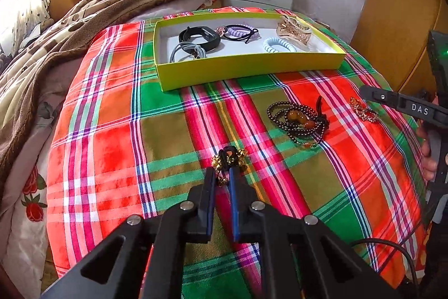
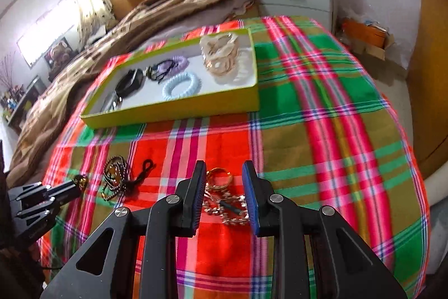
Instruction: Organize jewelry
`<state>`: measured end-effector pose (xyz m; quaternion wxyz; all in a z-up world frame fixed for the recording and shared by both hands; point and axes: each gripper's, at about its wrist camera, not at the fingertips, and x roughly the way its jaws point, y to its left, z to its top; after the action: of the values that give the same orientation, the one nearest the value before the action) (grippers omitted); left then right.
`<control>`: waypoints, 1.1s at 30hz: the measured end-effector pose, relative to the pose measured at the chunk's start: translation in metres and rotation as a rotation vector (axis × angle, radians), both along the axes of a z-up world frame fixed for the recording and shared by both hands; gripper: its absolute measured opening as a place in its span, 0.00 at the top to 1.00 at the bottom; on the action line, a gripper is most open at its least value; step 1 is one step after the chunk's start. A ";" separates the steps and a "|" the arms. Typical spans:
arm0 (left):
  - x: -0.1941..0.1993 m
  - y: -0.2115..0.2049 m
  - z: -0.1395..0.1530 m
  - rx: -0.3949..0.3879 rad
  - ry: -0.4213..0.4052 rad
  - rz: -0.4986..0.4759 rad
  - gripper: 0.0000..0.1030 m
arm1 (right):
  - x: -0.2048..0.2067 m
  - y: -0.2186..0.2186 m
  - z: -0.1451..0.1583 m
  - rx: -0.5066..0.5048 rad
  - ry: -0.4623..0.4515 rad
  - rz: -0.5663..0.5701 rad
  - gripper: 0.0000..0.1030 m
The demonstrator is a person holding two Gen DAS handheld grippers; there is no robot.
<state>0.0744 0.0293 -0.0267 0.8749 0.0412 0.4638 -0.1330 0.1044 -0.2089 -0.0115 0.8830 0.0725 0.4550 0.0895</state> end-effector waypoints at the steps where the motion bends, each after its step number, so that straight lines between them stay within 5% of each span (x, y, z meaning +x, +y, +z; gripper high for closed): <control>1: 0.000 0.000 0.000 -0.001 0.001 0.001 0.90 | 0.001 0.003 -0.002 -0.016 0.008 0.001 0.73; 18: -0.002 0.002 0.001 -0.014 0.002 -0.001 0.90 | -0.002 0.021 -0.005 -0.133 0.016 0.013 0.73; 33: -0.002 0.005 0.003 -0.039 0.010 0.005 0.90 | -0.004 0.019 0.003 -0.103 -0.033 -0.005 0.77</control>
<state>0.0724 0.0347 -0.0236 0.8736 0.0222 0.4654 -0.1402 0.1000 -0.1901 -0.0086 0.8932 0.0267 0.4443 0.0648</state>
